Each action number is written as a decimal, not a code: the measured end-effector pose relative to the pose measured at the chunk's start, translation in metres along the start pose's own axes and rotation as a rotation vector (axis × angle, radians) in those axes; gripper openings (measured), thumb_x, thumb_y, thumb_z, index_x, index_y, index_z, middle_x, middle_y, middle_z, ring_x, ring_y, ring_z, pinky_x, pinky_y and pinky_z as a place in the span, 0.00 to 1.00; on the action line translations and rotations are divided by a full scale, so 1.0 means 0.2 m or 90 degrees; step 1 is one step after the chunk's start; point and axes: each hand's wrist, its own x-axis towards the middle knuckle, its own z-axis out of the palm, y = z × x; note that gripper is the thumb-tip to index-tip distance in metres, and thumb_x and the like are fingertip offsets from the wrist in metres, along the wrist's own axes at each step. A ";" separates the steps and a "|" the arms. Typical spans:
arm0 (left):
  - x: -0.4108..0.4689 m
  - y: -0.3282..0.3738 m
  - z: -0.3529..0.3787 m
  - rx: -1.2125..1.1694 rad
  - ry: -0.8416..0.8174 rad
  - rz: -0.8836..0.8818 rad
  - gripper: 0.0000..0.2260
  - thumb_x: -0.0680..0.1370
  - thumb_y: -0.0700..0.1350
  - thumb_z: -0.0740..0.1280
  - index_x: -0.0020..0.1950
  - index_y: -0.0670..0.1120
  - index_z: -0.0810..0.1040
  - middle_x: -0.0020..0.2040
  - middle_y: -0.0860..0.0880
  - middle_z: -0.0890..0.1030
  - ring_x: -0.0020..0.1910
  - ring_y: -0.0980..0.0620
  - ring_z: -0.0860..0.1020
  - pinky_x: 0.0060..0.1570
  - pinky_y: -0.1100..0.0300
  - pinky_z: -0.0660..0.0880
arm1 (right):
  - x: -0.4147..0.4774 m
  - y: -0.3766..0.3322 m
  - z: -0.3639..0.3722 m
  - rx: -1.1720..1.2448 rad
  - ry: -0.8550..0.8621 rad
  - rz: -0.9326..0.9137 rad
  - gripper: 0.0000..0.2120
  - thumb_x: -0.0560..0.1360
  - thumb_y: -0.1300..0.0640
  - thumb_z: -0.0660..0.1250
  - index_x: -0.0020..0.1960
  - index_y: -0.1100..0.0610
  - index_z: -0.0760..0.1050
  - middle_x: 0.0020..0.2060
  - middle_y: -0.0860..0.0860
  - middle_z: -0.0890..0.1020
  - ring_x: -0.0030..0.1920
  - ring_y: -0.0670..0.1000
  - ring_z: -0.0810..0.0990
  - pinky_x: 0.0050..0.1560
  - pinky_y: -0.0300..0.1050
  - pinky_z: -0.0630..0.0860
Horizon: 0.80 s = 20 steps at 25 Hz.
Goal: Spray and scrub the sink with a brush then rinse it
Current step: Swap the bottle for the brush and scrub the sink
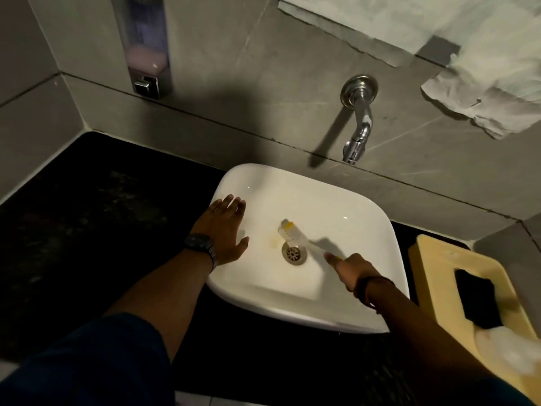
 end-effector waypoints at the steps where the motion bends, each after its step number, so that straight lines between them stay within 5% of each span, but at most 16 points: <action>1: 0.00 0.00 0.00 0.001 0.005 0.000 0.36 0.75 0.58 0.56 0.75 0.41 0.47 0.77 0.42 0.54 0.76 0.45 0.50 0.74 0.51 0.45 | 0.02 -0.04 0.06 0.036 -0.033 -0.014 0.23 0.72 0.34 0.62 0.40 0.55 0.70 0.36 0.54 0.74 0.30 0.52 0.70 0.32 0.41 0.66; 4: 0.01 -0.02 0.01 0.007 0.015 0.006 0.36 0.74 0.57 0.56 0.75 0.41 0.48 0.77 0.42 0.56 0.76 0.45 0.51 0.74 0.51 0.46 | 0.04 -0.13 0.16 0.025 -0.097 -0.108 0.18 0.71 0.32 0.62 0.44 0.47 0.74 0.30 0.47 0.74 0.26 0.45 0.70 0.28 0.37 0.64; 6: 0.01 -0.02 0.02 0.013 0.017 0.002 0.35 0.74 0.57 0.56 0.75 0.41 0.49 0.77 0.42 0.57 0.76 0.45 0.51 0.74 0.51 0.47 | 0.08 -0.10 0.11 -0.016 0.006 -0.092 0.25 0.72 0.32 0.61 0.57 0.51 0.76 0.48 0.54 0.82 0.46 0.54 0.81 0.44 0.42 0.72; 8: 0.01 -0.02 0.02 0.015 0.009 -0.002 0.35 0.74 0.57 0.56 0.75 0.41 0.48 0.77 0.42 0.56 0.76 0.45 0.51 0.74 0.51 0.47 | 0.12 0.02 -0.02 -0.029 0.111 0.029 0.36 0.73 0.34 0.61 0.67 0.62 0.70 0.64 0.64 0.76 0.62 0.63 0.75 0.59 0.51 0.70; 9: 0.01 -0.02 0.01 0.016 0.004 -0.002 0.35 0.74 0.57 0.56 0.75 0.41 0.48 0.77 0.42 0.56 0.76 0.45 0.51 0.74 0.51 0.47 | 0.11 0.08 -0.08 -0.027 0.124 0.067 0.36 0.74 0.35 0.61 0.67 0.64 0.69 0.62 0.65 0.76 0.60 0.64 0.75 0.58 0.52 0.71; 11: 0.01 -0.03 0.00 0.022 -0.003 -0.002 0.35 0.75 0.57 0.56 0.75 0.41 0.48 0.77 0.42 0.56 0.76 0.45 0.51 0.74 0.51 0.47 | 0.07 0.17 -0.16 0.035 0.062 0.085 0.28 0.74 0.36 0.62 0.52 0.62 0.75 0.41 0.62 0.79 0.38 0.59 0.78 0.39 0.46 0.73; 13: 0.01 -0.03 0.00 0.032 -0.001 -0.003 0.35 0.75 0.57 0.56 0.75 0.41 0.48 0.77 0.42 0.56 0.76 0.45 0.51 0.75 0.50 0.48 | -0.06 0.22 -0.15 0.061 -0.096 0.093 0.24 0.73 0.37 0.65 0.31 0.56 0.68 0.21 0.52 0.68 0.19 0.51 0.64 0.24 0.37 0.60; 15: 0.01 -0.02 0.00 0.035 -0.005 -0.005 0.35 0.75 0.57 0.56 0.75 0.41 0.48 0.77 0.43 0.56 0.76 0.45 0.51 0.75 0.50 0.48 | -0.13 0.25 -0.11 0.016 -0.205 0.047 0.27 0.72 0.36 0.66 0.24 0.52 0.62 0.17 0.49 0.62 0.17 0.50 0.57 0.24 0.38 0.55; 17: 0.00 -0.01 0.01 0.038 -0.005 -0.007 0.35 0.75 0.58 0.56 0.75 0.41 0.48 0.77 0.43 0.56 0.76 0.45 0.51 0.75 0.50 0.48 | -0.13 0.22 -0.07 -0.075 -0.155 -0.023 0.25 0.70 0.32 0.63 0.29 0.52 0.70 0.25 0.52 0.72 0.24 0.52 0.70 0.29 0.42 0.65; 20: 0.00 0.00 0.00 0.039 -0.001 -0.006 0.35 0.75 0.57 0.55 0.75 0.41 0.48 0.77 0.43 0.56 0.76 0.45 0.51 0.75 0.50 0.48 | -0.01 0.11 0.03 -0.121 0.102 -0.003 0.34 0.72 0.30 0.58 0.57 0.59 0.75 0.54 0.61 0.81 0.53 0.60 0.79 0.52 0.50 0.73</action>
